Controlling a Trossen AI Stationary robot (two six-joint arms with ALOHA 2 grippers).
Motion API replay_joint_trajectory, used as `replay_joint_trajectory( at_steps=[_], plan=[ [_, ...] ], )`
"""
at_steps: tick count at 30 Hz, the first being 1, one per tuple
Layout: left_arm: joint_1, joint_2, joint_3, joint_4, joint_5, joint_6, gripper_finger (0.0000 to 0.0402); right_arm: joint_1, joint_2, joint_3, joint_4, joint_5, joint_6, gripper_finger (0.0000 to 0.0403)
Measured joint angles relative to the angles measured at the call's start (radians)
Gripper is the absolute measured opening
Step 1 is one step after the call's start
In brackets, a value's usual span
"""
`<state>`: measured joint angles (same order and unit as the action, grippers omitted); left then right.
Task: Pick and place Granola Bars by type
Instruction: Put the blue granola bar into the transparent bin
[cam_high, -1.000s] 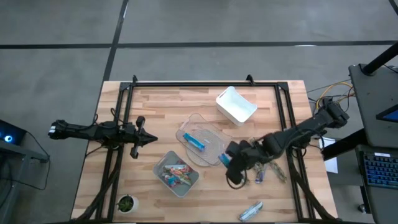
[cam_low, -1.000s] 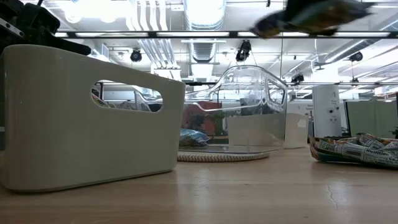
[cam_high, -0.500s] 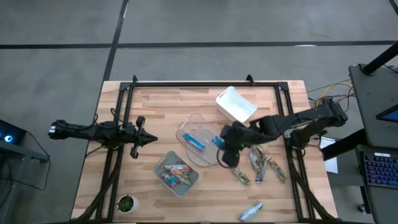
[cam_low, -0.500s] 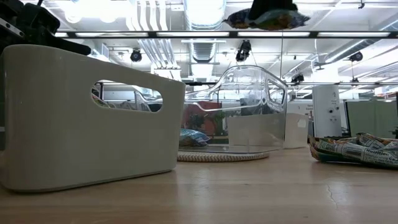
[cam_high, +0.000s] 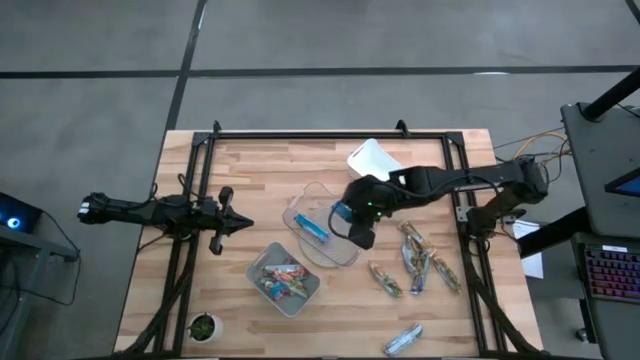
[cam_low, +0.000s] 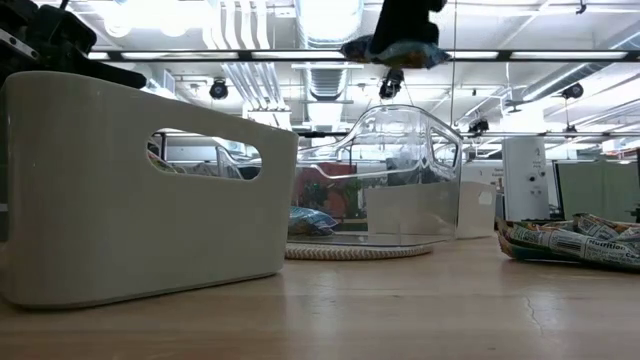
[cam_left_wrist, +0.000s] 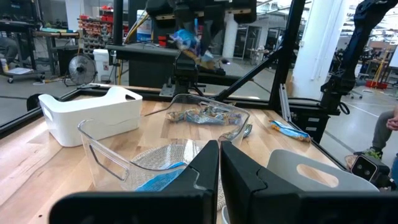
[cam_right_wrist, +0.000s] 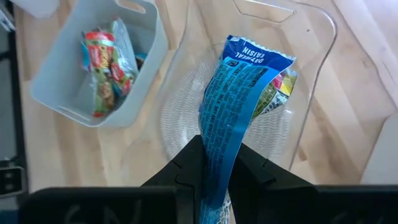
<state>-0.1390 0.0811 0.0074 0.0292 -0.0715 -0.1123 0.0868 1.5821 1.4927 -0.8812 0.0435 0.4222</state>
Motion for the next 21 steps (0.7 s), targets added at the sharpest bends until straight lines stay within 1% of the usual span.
replay_joint_trajectory(
  at_steps=[15,21],
  plan=[
    [0.0,0.0,0.0,0.0,0.0,0.0,0.0,-0.055,0.285,0.201,-0.061,0.001,-0.193,0.0047],
    [0.0,0.0,0.0,0.0,0.0,0.0,0.0,-0.076,0.411,0.288,-0.078,0.001,-0.198,0.0047]
  ],
)
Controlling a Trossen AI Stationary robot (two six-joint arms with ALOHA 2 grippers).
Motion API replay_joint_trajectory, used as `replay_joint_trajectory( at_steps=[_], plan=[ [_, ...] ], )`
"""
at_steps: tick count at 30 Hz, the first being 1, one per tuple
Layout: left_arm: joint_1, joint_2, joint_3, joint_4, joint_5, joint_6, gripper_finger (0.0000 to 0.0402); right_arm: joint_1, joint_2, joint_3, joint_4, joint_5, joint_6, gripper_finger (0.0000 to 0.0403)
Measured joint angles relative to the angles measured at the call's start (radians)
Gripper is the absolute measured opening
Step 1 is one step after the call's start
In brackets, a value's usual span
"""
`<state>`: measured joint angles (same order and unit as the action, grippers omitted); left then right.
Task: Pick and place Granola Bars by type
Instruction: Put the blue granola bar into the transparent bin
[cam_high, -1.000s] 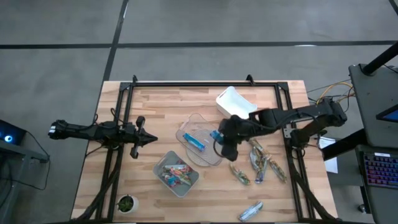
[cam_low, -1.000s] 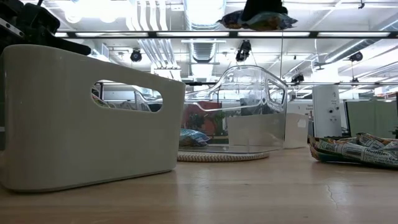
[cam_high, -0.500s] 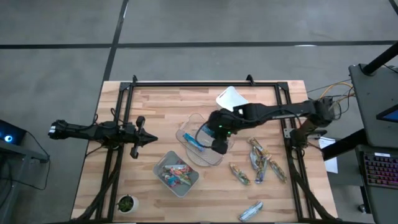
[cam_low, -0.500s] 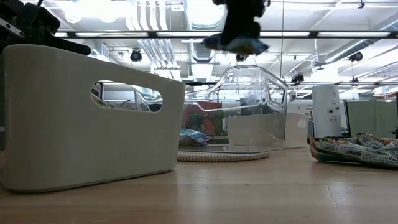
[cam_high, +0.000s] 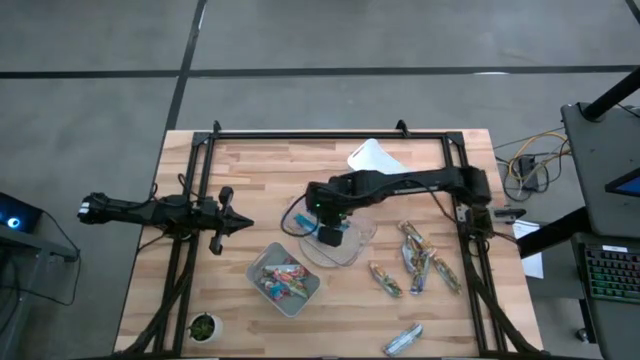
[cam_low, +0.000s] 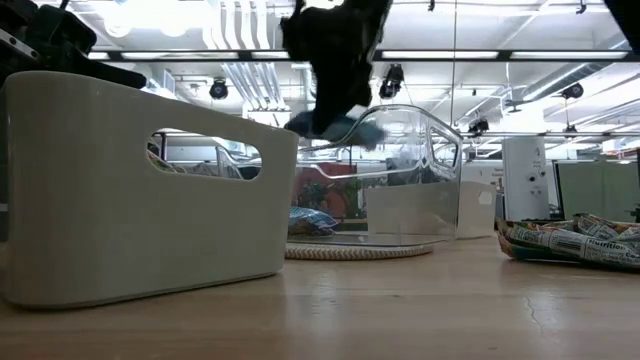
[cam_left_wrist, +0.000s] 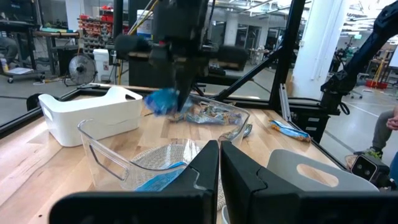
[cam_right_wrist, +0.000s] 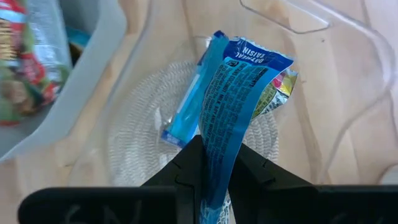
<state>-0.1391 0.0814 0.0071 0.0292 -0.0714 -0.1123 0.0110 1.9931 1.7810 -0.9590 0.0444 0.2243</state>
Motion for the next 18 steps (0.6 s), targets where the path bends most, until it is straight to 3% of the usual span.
replay_joint_trajectory(
  at_steps=[10,18],
  plan=[
    [0.0,0.0,0.0,0.0,0.0,0.0,0.0,-0.048,0.104,0.107,-0.04,0.01,0.012,0.0047],
    [0.0,0.0,0.0,0.0,0.0,0.0,0.0,-0.075,0.117,0.098,-0.066,0.011,0.113,0.0047]
  ],
)
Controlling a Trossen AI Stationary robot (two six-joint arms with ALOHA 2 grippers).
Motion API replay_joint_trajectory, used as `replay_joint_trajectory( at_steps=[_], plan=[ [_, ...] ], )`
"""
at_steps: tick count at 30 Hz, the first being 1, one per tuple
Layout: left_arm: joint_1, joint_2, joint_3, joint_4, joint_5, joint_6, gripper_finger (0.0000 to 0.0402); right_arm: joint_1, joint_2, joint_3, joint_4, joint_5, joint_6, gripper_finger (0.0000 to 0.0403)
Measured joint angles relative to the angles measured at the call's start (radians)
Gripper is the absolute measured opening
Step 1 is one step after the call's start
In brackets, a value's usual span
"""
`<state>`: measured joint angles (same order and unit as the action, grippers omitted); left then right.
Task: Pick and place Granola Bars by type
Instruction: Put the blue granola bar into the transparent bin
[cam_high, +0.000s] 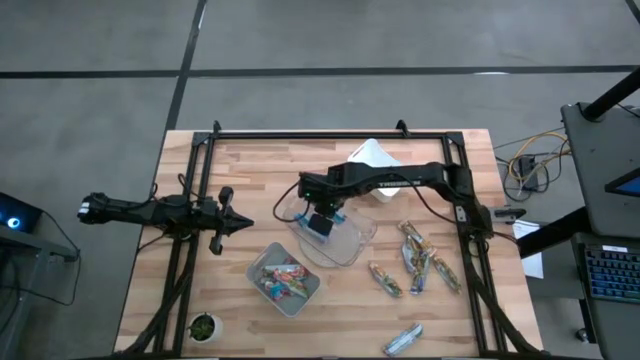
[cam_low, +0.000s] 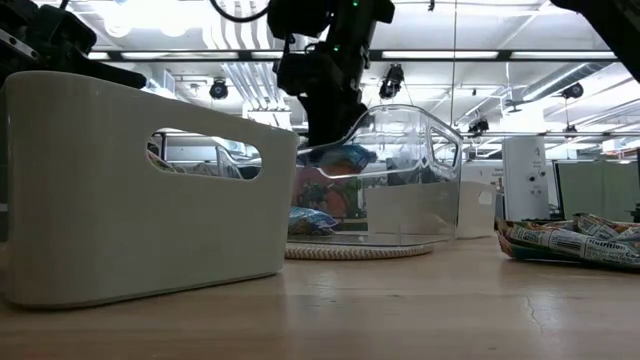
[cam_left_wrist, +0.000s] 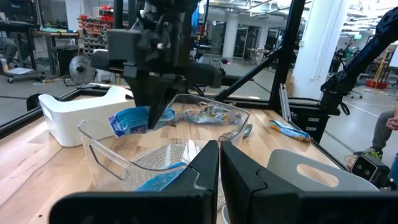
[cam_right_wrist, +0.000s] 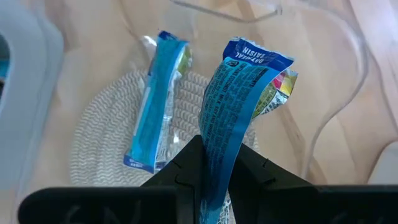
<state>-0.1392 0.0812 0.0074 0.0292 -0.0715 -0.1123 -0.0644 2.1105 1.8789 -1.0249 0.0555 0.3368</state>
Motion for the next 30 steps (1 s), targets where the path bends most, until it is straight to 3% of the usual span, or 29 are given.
replay_joint_trajectory(
  at_steps=[10,22,30],
  plan=[
    [0.0,0.0,0.0,0.0,0.0,0.0,0.0,-0.002,0.001,-0.032,0.0,-0.001,0.014,0.0052],
    [0.0,0.0,0.0,0.0,0.0,0.0,0.0,-0.001,0.001,-0.04,0.011,-0.001,0.057,0.0157],
    [0.0,0.0,0.0,0.0,0.0,0.0,0.0,0.041,-0.055,-0.041,0.008,-0.001,0.056,0.0168]
  ],
)
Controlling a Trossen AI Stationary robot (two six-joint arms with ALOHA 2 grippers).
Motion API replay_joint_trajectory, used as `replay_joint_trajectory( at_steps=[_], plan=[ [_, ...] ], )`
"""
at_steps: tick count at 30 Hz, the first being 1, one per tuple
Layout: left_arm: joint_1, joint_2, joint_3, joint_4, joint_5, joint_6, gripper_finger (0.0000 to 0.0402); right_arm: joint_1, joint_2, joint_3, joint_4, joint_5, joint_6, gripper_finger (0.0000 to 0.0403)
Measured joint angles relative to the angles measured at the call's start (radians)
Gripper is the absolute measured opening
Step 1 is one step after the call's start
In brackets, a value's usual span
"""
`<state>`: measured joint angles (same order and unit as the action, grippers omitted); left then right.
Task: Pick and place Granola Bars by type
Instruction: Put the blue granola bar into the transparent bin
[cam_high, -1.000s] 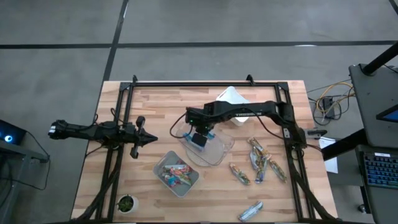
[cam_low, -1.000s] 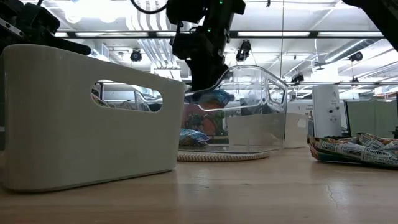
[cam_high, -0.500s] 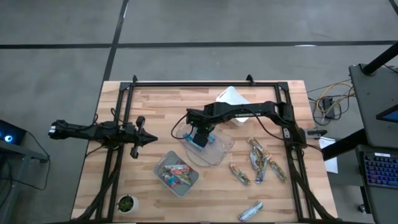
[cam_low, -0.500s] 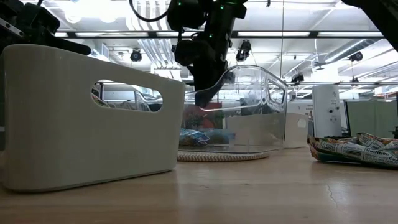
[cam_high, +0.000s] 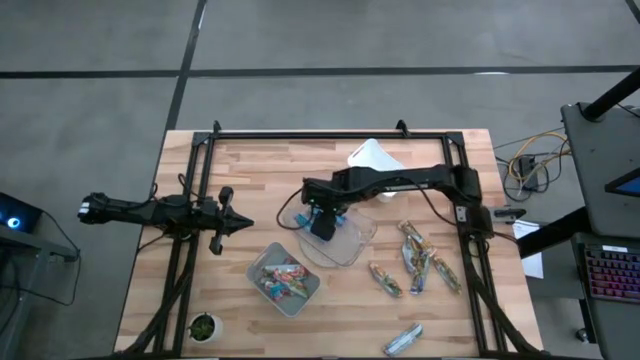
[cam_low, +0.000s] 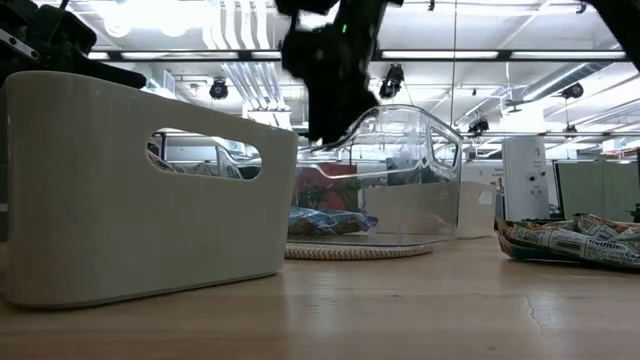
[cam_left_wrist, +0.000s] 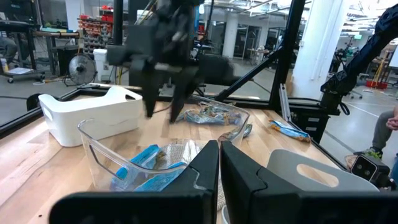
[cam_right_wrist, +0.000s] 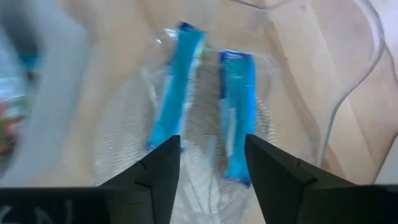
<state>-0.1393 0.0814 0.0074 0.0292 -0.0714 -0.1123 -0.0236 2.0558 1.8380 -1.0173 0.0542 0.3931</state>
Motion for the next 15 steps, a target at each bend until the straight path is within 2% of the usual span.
replay_joint_trajectory(
  at_steps=[8,15],
  plan=[
    [0.0,0.0,0.0,0.0,0.0,0.0,0.0,0.095,-0.135,-0.002,-0.058,0.001,0.0,0.0135],
    [0.0,0.0,0.0,0.0,0.0,0.0,0.0,0.236,-0.269,-0.019,-0.101,0.0,0.028,0.0116]
  ],
)
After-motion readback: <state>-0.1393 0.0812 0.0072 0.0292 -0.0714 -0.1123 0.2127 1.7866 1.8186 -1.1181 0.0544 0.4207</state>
